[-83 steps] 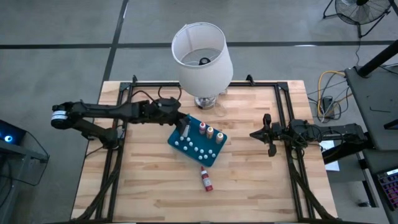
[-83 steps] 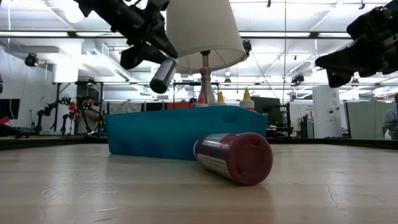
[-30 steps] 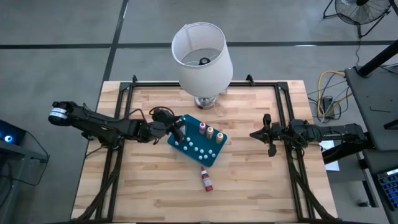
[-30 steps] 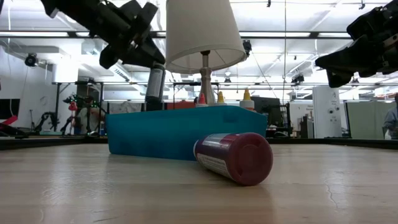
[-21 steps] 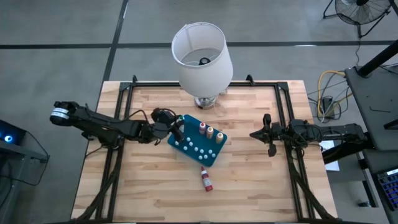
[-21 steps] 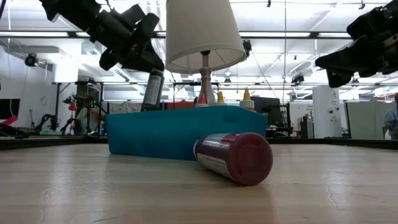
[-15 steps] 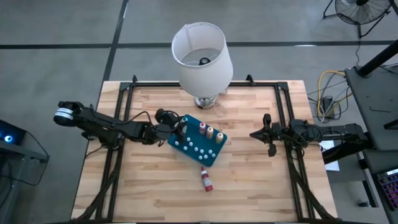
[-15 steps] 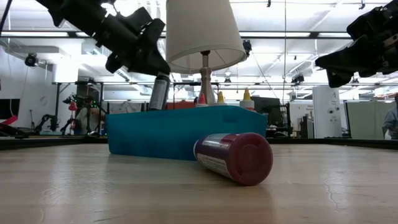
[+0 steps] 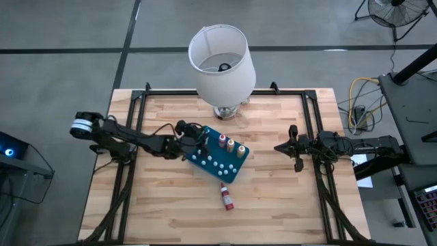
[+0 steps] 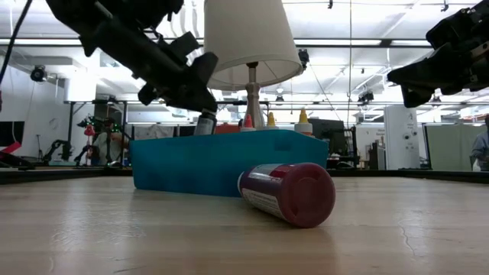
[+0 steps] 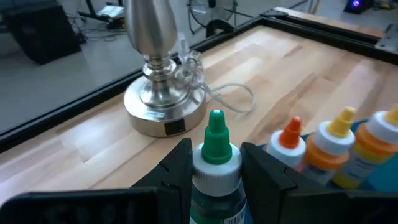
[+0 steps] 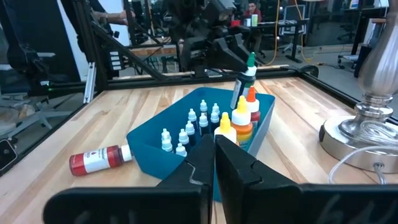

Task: Pick & Place food coloring
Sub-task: Put the large green food coloring bottle into the blue container

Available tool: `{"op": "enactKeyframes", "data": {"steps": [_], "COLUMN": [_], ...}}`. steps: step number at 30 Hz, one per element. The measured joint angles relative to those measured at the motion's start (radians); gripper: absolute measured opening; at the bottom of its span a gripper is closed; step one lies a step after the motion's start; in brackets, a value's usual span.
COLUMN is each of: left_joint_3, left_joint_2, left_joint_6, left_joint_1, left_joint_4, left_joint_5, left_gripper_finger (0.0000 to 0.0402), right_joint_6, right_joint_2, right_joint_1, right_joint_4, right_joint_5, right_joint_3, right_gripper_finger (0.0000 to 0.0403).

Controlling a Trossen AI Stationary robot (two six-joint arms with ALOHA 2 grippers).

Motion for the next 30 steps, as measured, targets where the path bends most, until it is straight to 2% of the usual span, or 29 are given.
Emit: {"op": "enactKeyframes", "data": {"steps": [4,18,30], "left_joint_3": [0.000,0.000,0.011], "left_joint_2": [0.029,0.050,0.174], "left_joint_6": [0.000,-0.032,-0.021], "left_joint_1": [0.002,0.007,0.008], "left_joint_4": [0.031,0.112,0.271], "left_joint_5": [-0.043,-0.054,-0.071], "left_gripper_finger": [0.0085,0.0085,0.0085], "right_joint_6": [0.000,0.000,0.000], "right_joint_2": [0.000,0.000,0.001], "right_joint_1": [0.000,0.000,0.000], "right_joint_4": [0.000,0.000,0.000], "right_joint_5": [0.000,0.000,0.000], "right_joint_3": [0.000,0.000,0.000], "right_gripper_finger": [0.0008,0.0008,0.0008]}}
